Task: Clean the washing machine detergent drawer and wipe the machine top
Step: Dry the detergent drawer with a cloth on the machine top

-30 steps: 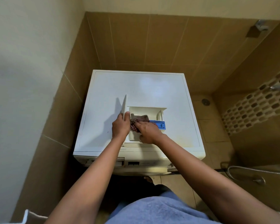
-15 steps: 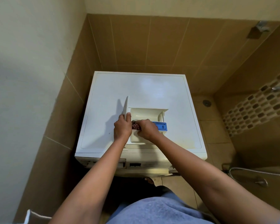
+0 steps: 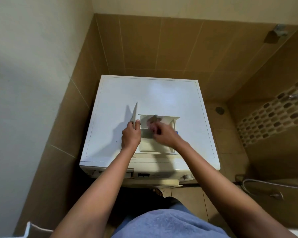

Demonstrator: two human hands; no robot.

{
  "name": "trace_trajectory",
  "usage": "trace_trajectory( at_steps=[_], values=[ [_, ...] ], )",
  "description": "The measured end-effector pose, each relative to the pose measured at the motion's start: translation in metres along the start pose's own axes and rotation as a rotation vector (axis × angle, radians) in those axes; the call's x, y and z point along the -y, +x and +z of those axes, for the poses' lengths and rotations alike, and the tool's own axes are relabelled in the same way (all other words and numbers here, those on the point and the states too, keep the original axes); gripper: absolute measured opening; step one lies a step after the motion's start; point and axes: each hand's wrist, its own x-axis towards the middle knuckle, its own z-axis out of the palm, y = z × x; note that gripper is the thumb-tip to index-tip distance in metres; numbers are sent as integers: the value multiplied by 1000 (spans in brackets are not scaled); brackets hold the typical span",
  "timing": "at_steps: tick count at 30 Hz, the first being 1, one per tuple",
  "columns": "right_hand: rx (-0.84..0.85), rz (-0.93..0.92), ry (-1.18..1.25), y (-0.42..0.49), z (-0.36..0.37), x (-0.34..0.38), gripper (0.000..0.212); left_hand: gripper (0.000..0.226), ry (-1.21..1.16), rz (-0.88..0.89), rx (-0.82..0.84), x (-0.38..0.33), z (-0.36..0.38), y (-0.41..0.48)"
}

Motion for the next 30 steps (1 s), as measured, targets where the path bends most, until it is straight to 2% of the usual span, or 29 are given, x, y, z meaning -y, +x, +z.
trace_trajectory(
  at_steps=[2,3,5,7,8,11,19,26,30],
  values=[
    [208,-81,-259,-6,16,-1,25,51,18,2,-4,0,-1,0],
    [195,-97,-323,-8,19,-2,36,52,27,5,-5,0,-1,0],
    [-7,-101,-277,-12,19,-3,43,53,31,12,-5,0,-1,0],
    [-178,-118,-374,-13,19,-7,38,53,27,13,-7,0,0,0],
    [-163,-132,-454,-13,19,-10,37,53,23,11,-9,0,0,0],
    [31,-75,-542,-10,26,-14,35,52,15,7,-9,0,1,0],
    [215,-5,-808,11,38,11,22,51,14,7,2,2,2,0],
    [308,-76,-735,29,36,7,18,49,9,-4,6,0,2,0],
    [265,-120,-693,27,38,-1,16,49,7,-15,3,-2,1,-1]
  ],
)
